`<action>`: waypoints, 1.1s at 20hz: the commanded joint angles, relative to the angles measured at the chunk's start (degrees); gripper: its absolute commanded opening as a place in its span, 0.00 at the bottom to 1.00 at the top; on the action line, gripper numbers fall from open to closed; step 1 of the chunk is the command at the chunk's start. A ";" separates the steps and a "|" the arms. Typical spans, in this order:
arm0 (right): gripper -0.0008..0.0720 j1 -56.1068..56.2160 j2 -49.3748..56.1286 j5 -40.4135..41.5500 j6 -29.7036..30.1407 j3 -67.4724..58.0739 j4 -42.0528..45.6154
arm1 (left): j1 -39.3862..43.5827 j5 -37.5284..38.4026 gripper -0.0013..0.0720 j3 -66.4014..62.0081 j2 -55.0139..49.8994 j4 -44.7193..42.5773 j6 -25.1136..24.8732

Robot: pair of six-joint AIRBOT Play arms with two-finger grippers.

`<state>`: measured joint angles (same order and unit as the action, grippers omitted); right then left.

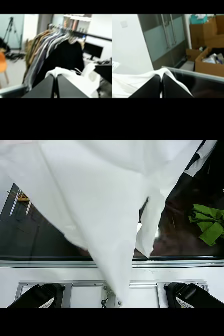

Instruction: Fold the clothes and pants, and hang the long-sleeved shirts on hangers.

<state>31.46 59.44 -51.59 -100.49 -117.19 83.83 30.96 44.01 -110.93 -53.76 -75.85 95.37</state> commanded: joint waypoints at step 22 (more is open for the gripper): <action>0.03 3.82 9.09 -43.58 -6.34 41.72 5.95 | 8.22 29.24 0.04 56.87 -5.03 1.03 6.05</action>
<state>32.45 69.67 -94.76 -104.27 -80.71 90.41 35.53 75.92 -59.20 -59.09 -74.91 99.68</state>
